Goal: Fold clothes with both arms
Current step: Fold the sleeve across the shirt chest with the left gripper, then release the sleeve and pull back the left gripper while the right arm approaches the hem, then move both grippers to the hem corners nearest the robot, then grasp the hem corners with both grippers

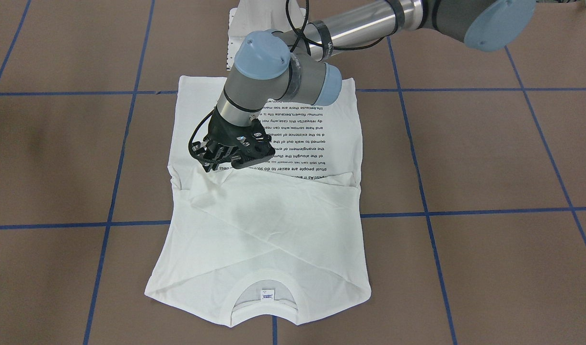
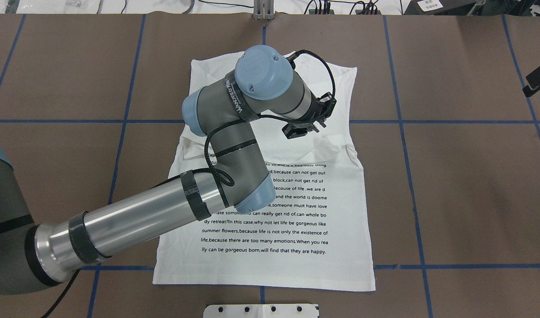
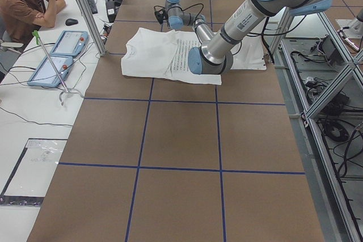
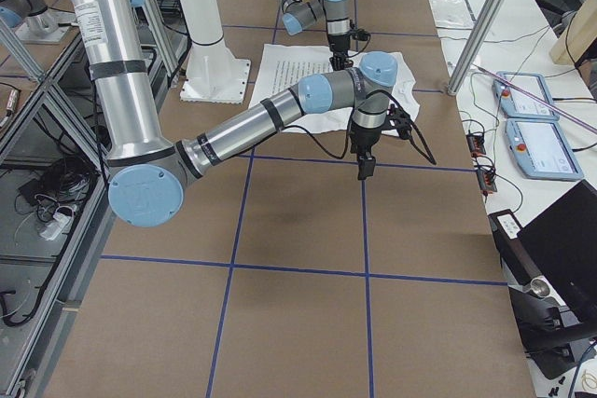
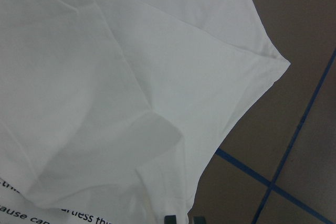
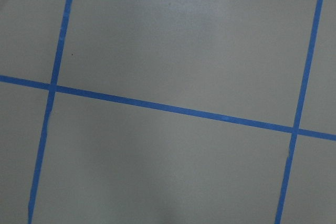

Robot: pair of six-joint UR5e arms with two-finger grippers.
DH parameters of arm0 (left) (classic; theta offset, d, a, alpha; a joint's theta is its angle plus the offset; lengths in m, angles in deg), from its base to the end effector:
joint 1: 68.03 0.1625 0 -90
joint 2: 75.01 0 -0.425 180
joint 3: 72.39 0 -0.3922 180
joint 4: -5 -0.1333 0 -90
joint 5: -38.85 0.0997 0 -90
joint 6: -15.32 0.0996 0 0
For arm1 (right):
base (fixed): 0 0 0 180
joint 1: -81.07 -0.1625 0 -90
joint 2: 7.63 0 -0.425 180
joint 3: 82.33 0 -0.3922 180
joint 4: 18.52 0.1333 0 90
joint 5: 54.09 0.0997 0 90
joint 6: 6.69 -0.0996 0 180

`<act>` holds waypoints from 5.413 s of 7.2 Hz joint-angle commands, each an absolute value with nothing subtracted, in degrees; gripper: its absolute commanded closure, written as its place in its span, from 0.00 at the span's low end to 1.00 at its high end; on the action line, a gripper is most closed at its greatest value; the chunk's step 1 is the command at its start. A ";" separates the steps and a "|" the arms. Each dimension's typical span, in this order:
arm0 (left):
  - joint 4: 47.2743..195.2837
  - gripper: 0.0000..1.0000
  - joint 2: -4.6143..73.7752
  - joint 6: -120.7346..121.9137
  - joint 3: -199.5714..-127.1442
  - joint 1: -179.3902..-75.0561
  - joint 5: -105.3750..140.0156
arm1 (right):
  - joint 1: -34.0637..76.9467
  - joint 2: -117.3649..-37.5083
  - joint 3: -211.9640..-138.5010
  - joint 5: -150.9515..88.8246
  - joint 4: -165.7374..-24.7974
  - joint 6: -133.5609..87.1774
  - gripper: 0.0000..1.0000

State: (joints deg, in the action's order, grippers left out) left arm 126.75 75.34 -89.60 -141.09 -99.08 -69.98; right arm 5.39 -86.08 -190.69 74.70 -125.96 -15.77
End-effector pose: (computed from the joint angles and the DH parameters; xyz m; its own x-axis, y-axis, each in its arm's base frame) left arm 0.6296 -0.4971 0.0625 0.2138 -0.4132 -0.8852 0.2919 0.8918 -0.3457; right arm -0.0647 -0.5400 0.4376 0.7508 -0.1705 0.6381 0.1246 0.9853 0.1167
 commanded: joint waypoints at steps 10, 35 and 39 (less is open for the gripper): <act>101.17 0.00 45.50 -54.13 -183.28 -104.15 -70.75 | 35.22 -91.21 -203.24 68.47 -103.60 -72.35 0.00; 100.80 0.00 35.66 -55.07 -191.30 -102.92 -71.10 | 71.85 -93.68 -204.58 44.18 -96.48 -103.37 1.00; 108.32 0.00 24.33 -72.16 -191.31 -85.83 -66.04 | 68.86 -87.80 -204.50 43.82 -96.30 -103.46 1.00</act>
